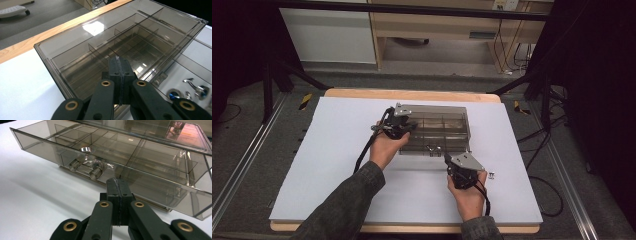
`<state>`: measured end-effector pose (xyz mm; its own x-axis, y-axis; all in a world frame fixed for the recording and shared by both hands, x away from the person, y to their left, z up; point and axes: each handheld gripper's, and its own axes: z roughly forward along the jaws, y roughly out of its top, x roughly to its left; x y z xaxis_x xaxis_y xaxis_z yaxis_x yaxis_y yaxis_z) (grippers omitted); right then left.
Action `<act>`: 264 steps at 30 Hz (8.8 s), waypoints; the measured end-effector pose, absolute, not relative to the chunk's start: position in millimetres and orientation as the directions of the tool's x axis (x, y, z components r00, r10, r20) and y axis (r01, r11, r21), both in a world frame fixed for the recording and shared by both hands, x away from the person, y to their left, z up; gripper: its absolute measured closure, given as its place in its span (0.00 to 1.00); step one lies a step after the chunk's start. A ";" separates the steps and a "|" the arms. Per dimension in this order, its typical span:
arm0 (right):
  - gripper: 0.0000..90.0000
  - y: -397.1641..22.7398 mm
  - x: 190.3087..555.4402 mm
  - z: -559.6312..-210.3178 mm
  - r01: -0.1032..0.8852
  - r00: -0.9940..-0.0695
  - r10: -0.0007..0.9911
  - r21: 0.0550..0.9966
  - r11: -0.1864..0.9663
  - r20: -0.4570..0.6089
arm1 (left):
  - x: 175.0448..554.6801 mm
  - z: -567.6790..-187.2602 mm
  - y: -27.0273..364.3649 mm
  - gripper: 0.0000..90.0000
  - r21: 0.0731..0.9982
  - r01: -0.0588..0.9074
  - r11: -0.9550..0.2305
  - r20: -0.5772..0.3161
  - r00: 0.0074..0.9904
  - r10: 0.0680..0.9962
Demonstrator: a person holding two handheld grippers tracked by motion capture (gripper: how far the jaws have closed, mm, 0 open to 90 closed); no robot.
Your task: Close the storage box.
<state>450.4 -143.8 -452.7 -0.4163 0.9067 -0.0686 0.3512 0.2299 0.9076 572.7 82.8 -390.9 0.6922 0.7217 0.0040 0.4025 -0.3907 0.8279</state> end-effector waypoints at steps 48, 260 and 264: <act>1.00 -142.1 501.1 -448.5 0.357 -0.364 0.931 0.917 0.176 -0.037 | 573.1 -389.7 81.1 1.00 0.821 0.398 -0.409 0.019 0.698 0.716; 0.68 -235.2 496.8 -435.3 0.373 -0.605 0.761 0.760 0.533 -0.237 | 515.4 -427.1 152.4 0.42 0.769 0.250 -0.588 0.207 0.773 0.599; 0.68 -236.2 503.9 -436.1 0.386 -0.622 0.758 0.765 0.516 -0.197 | 521.5 -431.6 149.9 0.48 0.754 0.264 -0.602 0.192 0.787 0.586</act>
